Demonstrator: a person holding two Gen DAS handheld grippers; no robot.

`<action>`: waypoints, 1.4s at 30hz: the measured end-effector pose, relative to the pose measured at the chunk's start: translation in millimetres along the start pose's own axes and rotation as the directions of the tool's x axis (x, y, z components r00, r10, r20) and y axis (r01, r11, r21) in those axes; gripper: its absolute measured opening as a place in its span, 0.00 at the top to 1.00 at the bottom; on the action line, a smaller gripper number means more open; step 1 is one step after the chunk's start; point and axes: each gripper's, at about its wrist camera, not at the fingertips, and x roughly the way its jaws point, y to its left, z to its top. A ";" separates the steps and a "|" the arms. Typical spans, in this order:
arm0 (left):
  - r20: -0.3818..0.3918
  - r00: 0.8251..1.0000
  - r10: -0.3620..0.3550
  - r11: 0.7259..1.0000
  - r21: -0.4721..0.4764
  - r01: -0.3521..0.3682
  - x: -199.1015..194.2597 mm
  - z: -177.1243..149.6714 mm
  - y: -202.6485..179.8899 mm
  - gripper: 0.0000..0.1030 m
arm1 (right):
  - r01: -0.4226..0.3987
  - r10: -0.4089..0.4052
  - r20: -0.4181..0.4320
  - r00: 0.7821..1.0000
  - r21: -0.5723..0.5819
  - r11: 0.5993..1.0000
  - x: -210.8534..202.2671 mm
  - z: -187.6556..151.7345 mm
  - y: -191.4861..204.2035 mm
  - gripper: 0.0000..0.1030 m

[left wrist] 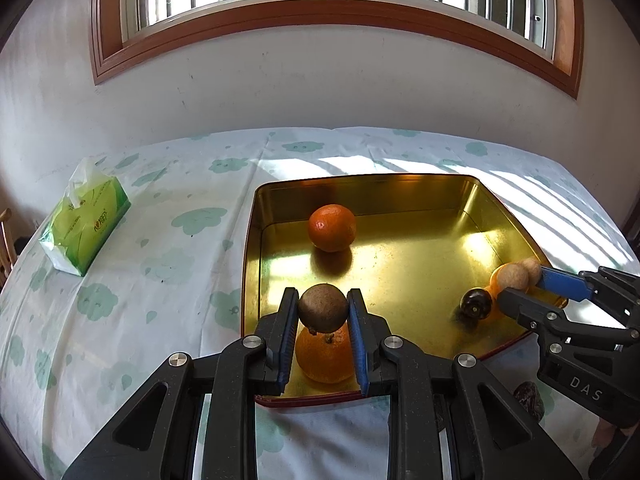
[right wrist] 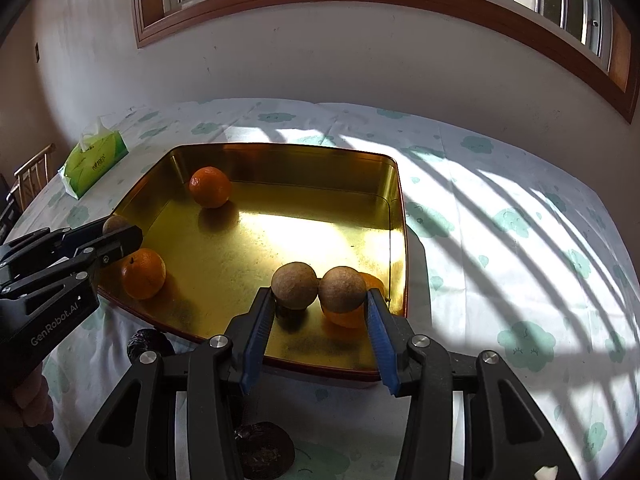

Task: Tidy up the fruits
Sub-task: 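Open the right tool over the tin while the left tool releases its brown nut, then withdraw both open tools from the tin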

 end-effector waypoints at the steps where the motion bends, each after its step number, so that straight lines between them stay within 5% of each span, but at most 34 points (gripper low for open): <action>1: -0.001 1.000 0.002 1.000 0.004 -0.002 1.6 0.1 -0.3 0.75 | -0.001 0.001 -0.002 1.000 0.000 1.000 1.3 0.4 0.3 0.58; 26: -0.034 0.999 0.010 1.000 0.015 -0.010 6.2 -4.6 -0.2 0.73 | -0.008 0.008 -0.003 1.000 -0.003 1.000 1.6 2.6 2.9 0.55; 34: -0.023 1.000 0.001 1.000 0.021 -0.001 -12.8 -12.6 -9.3 0.58 | -0.004 0.004 0.009 1.000 -0.007 1.000 -15.9 -3.2 4.2 0.52; 42: -0.008 1.000 -0.004 1.000 0.010 0.004 -36.6 -20.8 -12.5 0.53 | 0.001 -0.001 0.025 1.000 -0.016 1.000 -39.1 -14.2 7.9 0.52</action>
